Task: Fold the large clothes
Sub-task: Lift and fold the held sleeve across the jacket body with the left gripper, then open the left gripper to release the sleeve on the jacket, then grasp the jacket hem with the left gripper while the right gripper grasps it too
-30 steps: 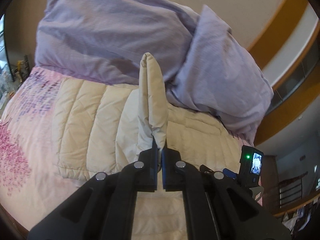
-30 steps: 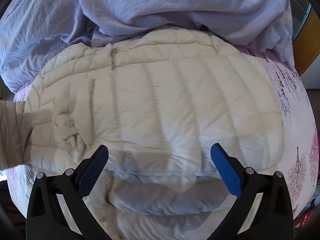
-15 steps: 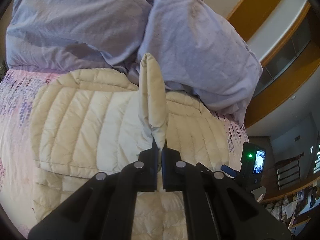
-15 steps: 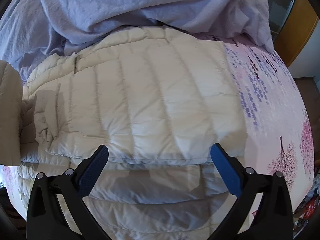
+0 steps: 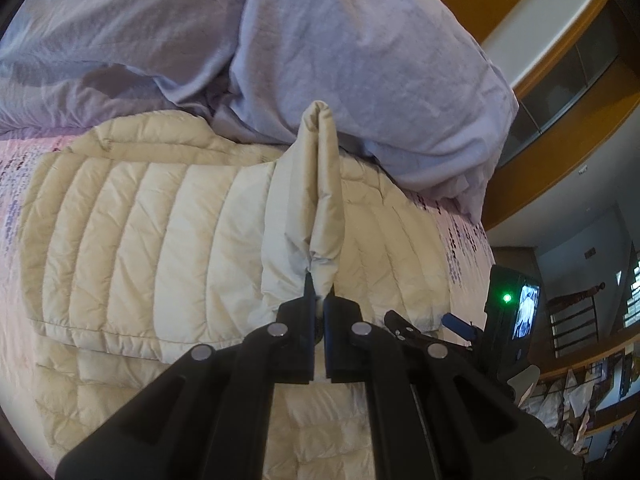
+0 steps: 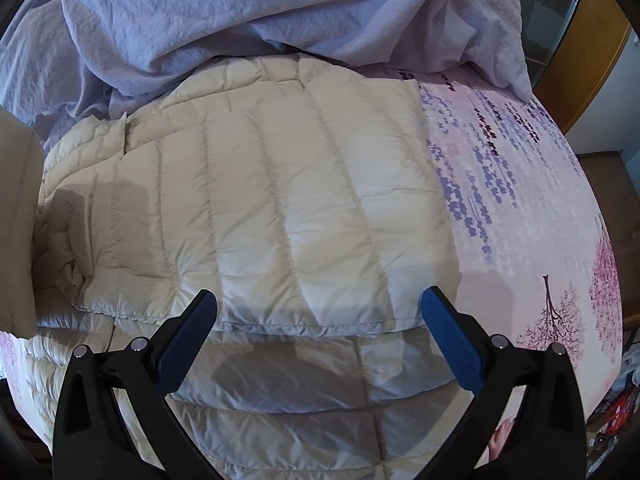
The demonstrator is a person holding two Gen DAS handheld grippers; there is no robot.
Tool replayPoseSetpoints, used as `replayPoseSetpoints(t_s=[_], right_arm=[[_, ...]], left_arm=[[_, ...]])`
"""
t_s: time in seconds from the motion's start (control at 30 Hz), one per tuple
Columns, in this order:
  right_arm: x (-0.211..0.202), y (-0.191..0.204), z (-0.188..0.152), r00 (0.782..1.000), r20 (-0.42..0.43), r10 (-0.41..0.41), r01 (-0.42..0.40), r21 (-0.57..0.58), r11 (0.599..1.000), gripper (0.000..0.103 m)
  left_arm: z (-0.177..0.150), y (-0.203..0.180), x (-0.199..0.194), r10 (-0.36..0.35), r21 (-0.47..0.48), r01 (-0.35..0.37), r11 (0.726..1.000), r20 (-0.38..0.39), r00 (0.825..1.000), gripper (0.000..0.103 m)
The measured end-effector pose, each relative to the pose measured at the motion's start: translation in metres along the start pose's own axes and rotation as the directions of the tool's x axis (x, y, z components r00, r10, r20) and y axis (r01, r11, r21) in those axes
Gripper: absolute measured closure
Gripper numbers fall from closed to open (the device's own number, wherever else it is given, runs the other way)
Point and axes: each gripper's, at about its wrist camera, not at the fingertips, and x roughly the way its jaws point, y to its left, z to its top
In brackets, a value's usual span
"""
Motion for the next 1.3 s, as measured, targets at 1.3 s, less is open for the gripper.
replayPoseSetpoints(t_s=[1.3], right_arm=[[-0.024, 0.07, 0.013, 0.985, 0.055, 0.164, -0.157, -0.121, 0.98, 0.042]], left_arm=[[-0.018, 0.06, 0.011, 0.229, 0.04, -0.228, 0.973, -0.02, 0.973, 0.071]])
